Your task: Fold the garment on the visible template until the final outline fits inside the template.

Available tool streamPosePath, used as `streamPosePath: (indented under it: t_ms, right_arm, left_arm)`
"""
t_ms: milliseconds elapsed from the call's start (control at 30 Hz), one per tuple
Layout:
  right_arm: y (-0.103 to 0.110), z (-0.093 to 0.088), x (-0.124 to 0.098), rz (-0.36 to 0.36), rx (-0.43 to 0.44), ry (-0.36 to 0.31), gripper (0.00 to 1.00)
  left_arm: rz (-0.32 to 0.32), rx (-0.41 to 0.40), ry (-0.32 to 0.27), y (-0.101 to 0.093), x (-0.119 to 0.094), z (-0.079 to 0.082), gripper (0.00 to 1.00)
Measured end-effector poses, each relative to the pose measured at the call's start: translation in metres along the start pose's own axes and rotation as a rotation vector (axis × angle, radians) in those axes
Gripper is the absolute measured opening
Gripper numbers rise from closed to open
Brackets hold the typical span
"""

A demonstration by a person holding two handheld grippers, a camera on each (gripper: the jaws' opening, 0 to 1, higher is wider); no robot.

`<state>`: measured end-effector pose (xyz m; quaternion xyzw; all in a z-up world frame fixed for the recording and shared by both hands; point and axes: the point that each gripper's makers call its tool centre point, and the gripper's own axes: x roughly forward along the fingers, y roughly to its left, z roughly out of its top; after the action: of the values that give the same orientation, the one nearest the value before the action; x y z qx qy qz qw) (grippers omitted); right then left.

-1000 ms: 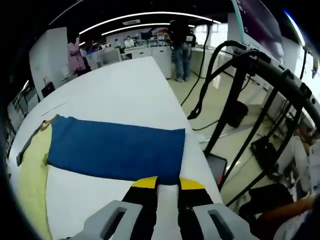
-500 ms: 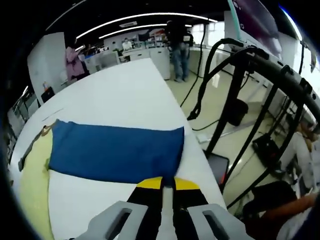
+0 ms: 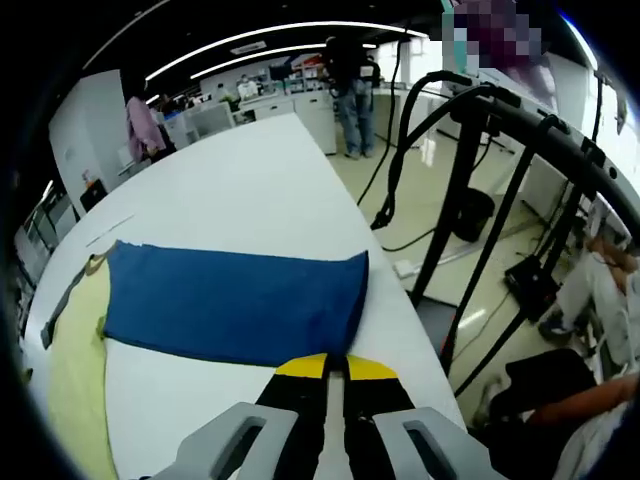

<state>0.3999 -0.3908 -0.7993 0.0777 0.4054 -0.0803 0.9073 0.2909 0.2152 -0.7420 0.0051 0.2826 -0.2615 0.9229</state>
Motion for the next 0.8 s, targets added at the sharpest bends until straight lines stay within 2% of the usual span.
streamPosePath:
  t_ms: [167,400,800]
  right_arm:
    - [0.002,0.002,-0.005,0.002,0.026,-0.012,0.0]
    - [0.007,0.012,-0.007,0.01,0.017,-0.041,0.0]
    - [0.032,0.034,-0.027,0.064,0.023,-0.124,0.0]
  left_arm:
    - [-0.001,0.004,0.0,0.0,-0.001,0.0,0.99]
    - [0.005,0.009,-0.001,0.001,-0.003,0.001,0.99]
    - [0.011,0.009,-0.001,0.002,-0.005,0.001,0.99]
